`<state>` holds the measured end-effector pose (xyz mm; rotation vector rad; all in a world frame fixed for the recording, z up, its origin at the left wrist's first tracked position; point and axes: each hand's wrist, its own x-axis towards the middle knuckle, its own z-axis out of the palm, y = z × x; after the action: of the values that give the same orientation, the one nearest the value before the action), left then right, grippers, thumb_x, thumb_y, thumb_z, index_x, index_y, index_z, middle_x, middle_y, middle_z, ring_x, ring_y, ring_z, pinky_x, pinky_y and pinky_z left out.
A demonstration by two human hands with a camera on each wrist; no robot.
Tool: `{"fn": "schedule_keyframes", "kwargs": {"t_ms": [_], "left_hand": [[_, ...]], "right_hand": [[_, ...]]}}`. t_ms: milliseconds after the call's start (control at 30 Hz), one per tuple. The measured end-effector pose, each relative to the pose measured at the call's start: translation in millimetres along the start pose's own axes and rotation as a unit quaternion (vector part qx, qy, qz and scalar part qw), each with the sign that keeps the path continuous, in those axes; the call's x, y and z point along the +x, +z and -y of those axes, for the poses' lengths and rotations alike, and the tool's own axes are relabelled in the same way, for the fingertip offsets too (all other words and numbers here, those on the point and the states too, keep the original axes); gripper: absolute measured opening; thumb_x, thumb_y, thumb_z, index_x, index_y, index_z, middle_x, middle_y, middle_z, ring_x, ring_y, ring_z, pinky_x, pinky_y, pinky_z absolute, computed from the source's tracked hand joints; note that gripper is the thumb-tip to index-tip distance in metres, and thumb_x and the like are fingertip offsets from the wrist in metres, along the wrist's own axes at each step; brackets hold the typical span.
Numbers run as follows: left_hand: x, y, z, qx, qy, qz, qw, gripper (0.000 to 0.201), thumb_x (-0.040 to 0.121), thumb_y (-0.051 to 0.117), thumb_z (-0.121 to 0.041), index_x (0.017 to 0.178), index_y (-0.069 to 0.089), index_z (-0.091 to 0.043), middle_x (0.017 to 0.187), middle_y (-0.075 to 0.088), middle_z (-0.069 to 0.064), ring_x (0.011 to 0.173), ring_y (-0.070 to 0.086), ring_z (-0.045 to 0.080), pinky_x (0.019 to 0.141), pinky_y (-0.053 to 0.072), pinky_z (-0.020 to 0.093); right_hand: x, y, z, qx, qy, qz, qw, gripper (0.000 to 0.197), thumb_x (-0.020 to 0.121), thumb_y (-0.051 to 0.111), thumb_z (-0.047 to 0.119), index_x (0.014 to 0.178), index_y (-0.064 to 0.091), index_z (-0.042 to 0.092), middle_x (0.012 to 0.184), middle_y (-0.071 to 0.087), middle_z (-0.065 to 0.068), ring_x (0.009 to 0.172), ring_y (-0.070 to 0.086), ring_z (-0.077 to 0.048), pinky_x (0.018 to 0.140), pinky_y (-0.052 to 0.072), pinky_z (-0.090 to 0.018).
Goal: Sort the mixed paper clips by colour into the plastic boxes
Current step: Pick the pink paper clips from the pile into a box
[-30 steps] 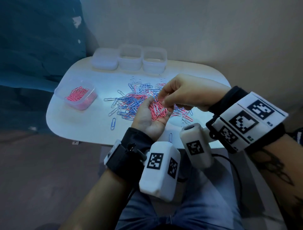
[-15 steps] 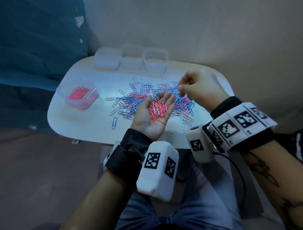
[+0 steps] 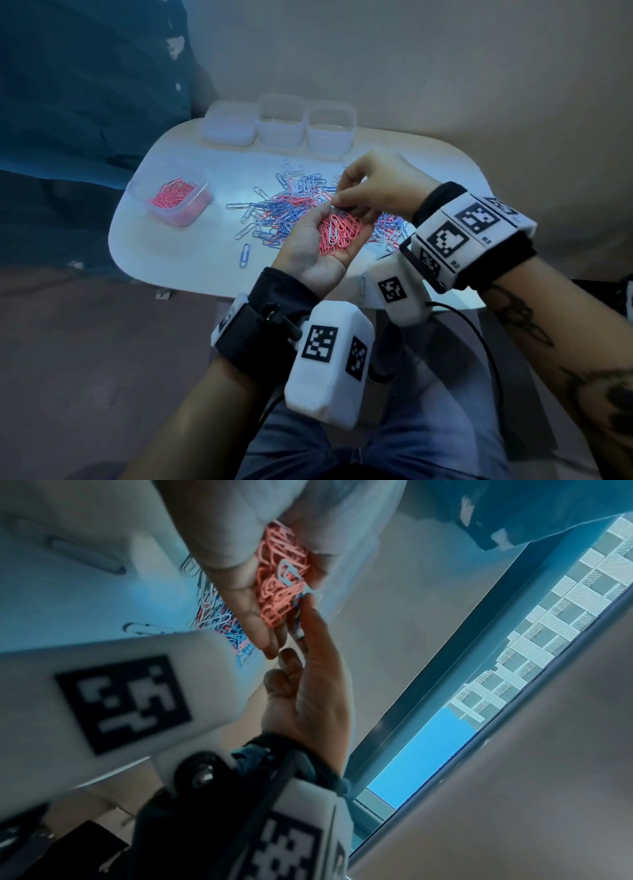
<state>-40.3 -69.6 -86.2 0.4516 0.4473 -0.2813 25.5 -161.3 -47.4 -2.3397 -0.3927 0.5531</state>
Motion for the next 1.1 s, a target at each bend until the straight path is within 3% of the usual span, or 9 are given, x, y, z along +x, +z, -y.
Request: {"fn": "schedule_keyframes", "kwargs": {"t_ms": [133, 200, 300, 367, 467, 567, 667, 967, 1100], "left_hand": [[-3.4, 0.7, -1.6, -0.031, -0.024, 0.001, 0.999, 0.039, 0.101, 0.031, -0.022, 0.094, 0.055, 0.008, 0.087, 0.067, 0.023, 0.087, 0.066, 0.033, 0.07, 0.054, 0.038], [-3.4, -1.7, -2.0, -0.028, -0.026, -0.01, 0.999, 0.04, 0.101, 0.03, -0.023, 0.096, 0.054, 0.008, 0.094, 0.066, 0.022, 0.102, 0.061, 0.032, 0.064, 0.056, 0.035], [-3.3, -4.1, -3.3, -0.023, -0.016, -0.015, 0.999, 0.041, 0.101, 0.03, -0.024, 0.093, 0.057, 0.006, 0.082, 0.068, 0.02, 0.084, 0.068, 0.029, 0.06, 0.057, 0.032], [-3.9, -3.4, -4.4, -0.033, -0.011, -0.019, 0.999, 0.047, 0.101, 0.029, -0.028, 0.088, 0.06, 0.005, 0.073, 0.069, 0.019, 0.063, 0.069, 0.027, 0.057, 0.057, 0.032], [-7.2, 0.5, -4.1, -0.064, -0.017, -0.021, 0.998, 0.059, 0.102, 0.03, -0.031, 0.071, 0.063, 0.006, 0.061, 0.067, 0.017, 0.049, 0.067, 0.024, 0.044, 0.054, 0.028], [-10.4, 5.2, -2.4, -0.08, -0.018, -0.035, 0.996, 0.052, 0.102, 0.031, -0.031, 0.079, 0.058, 0.006, 0.058, 0.065, 0.016, 0.044, 0.065, 0.021, 0.034, 0.046, 0.019], [-12.7, 8.3, -2.1, -0.105, -0.014, -0.035, 0.994, 0.047, 0.102, 0.03, -0.029, 0.082, 0.054, 0.006, 0.052, 0.062, 0.015, 0.037, 0.061, 0.02, 0.027, 0.036, 0.014], [-6.6, 8.9, -1.3, -0.107, 0.0, -0.021, 0.994, 0.044, 0.103, 0.025, -0.023, 0.073, 0.047, 0.0, 0.044, 0.056, 0.013, 0.035, 0.059, 0.019, 0.03, 0.039, 0.016], [-1.1, 2.6, -1.5, -0.105, 0.016, -0.021, 0.994, 0.042, 0.102, 0.026, -0.022, 0.083, 0.053, 0.004, 0.061, 0.063, 0.019, 0.042, 0.064, 0.022, 0.035, 0.048, 0.022]], "right_hand": [[7.4, -4.9, -2.8, 0.014, -0.006, -0.057, 0.998, 0.024, 0.085, 0.064, 0.016, 0.063, 0.053, 0.018, 0.063, 0.053, 0.001, 0.056, 0.049, -0.007, 0.055, 0.044, -0.017], [10.4, -9.2, -4.0, 0.009, 0.005, -0.077, 0.997, 0.015, 0.086, 0.063, 0.024, 0.076, 0.061, 0.013, 0.067, 0.05, 0.003, 0.058, 0.044, -0.005, 0.051, 0.035, -0.013], [2.0, -9.0, -5.7, -0.085, -0.03, -0.107, 0.99, 0.027, 0.084, 0.065, 0.029, 0.106, 0.064, 0.013, 0.094, 0.049, 0.0, 0.082, 0.047, -0.011, 0.075, 0.041, -0.025], [-15.1, -2.2, 1.1, -0.069, -0.092, -0.114, 0.987, 0.02, 0.079, 0.07, 0.024, 0.097, 0.067, 0.016, 0.094, 0.048, -0.001, 0.075, 0.048, -0.011, 0.074, 0.041, -0.026], [-35.9, 12.4, 6.3, -0.058, -0.121, -0.059, 0.989, 0.011, 0.072, 0.074, 0.02, 0.08, 0.068, 0.016, 0.082, 0.05, 0.001, 0.07, 0.047, -0.009, 0.072, 0.041, -0.027], [-41.1, 25.3, 3.1, -0.111, -0.11, -0.075, 0.985, 0.013, 0.071, 0.073, 0.025, 0.072, 0.061, 0.02, 0.082, 0.051, 0.001, 0.081, 0.052, -0.018, 0.077, 0.045, -0.034], [-40.0, 29.3, 0.5, -0.113, -0.113, -0.095, 0.983, 0.013, 0.075, 0.07, 0.022, 0.074, 0.061, 0.013, 0.081, 0.049, -0.002, 0.083, 0.053, -0.022, 0.079, 0.044, -0.036], [-39.9, 32.5, -7.1, -0.007, -0.102, -0.138, 0.985, 0.016, 0.083, 0.065, 0.011, 0.078, 0.064, -0.005, 0.096, 0.068, -0.01, 0.083, 0.057, -0.017, 0.079, 0.046, -0.031], [-41.1, 28.1, -4.1, 0.045, -0.072, -0.118, 0.989, 0.023, 0.085, 0.064, 0.015, 0.067, 0.058, 0.002, 0.097, 0.069, -0.007, 0.074, 0.056, -0.012, 0.07, 0.043, -0.023]]}}
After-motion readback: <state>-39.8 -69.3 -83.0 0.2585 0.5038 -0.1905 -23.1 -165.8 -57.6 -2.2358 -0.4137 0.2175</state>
